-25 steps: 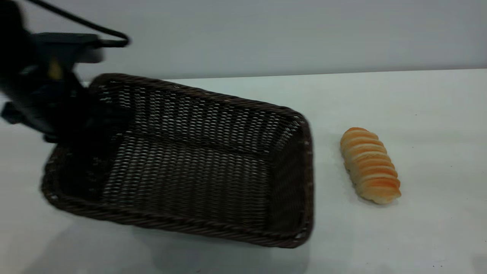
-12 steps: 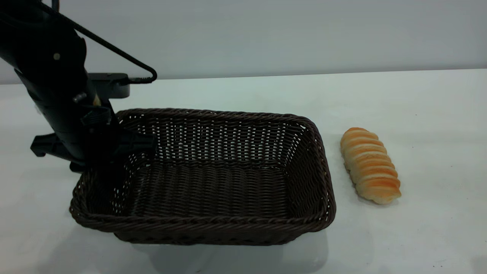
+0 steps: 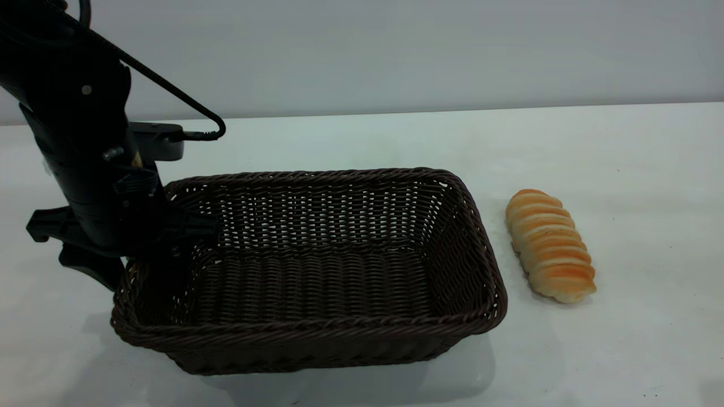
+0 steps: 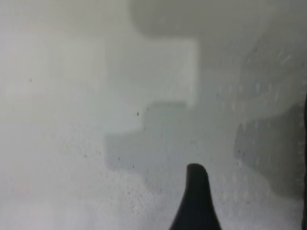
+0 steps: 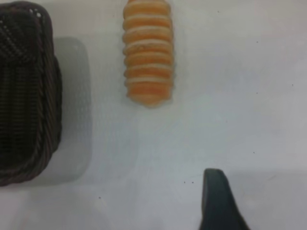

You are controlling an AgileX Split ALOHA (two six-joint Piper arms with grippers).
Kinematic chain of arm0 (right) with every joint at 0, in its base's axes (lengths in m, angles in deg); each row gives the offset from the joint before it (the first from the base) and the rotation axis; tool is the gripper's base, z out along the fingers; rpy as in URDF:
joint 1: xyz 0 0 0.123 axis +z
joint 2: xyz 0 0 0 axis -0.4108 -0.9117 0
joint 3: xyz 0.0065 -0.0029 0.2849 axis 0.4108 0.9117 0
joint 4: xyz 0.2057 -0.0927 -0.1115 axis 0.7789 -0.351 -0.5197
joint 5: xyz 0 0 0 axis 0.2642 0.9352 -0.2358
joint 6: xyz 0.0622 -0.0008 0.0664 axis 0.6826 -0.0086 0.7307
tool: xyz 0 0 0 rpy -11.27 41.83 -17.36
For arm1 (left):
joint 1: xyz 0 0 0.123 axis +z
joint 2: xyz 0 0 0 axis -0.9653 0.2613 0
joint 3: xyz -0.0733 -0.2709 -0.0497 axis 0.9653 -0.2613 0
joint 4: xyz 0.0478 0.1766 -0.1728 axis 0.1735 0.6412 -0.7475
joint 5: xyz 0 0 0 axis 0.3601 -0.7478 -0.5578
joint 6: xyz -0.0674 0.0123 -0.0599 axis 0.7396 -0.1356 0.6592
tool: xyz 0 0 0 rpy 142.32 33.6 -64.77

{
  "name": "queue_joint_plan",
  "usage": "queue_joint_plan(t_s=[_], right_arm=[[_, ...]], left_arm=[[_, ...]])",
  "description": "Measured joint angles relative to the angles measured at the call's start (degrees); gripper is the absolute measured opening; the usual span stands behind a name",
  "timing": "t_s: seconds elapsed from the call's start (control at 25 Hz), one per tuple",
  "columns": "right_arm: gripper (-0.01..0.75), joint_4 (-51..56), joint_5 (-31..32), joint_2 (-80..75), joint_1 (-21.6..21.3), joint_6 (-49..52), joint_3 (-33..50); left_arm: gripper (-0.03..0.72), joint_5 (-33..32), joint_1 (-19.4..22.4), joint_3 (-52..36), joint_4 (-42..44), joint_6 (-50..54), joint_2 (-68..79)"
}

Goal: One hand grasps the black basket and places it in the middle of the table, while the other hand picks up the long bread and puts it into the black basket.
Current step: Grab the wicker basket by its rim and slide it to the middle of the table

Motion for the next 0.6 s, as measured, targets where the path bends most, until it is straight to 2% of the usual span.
queue_joint_plan(t_s=[0.6], right_arm=[[0.427,4.37,0.23,0.0,0.0,-4.54,0.0]], left_arm=[[0.62,-5.81,-0.05,-0.17,0.2,0.52,-11.49]])
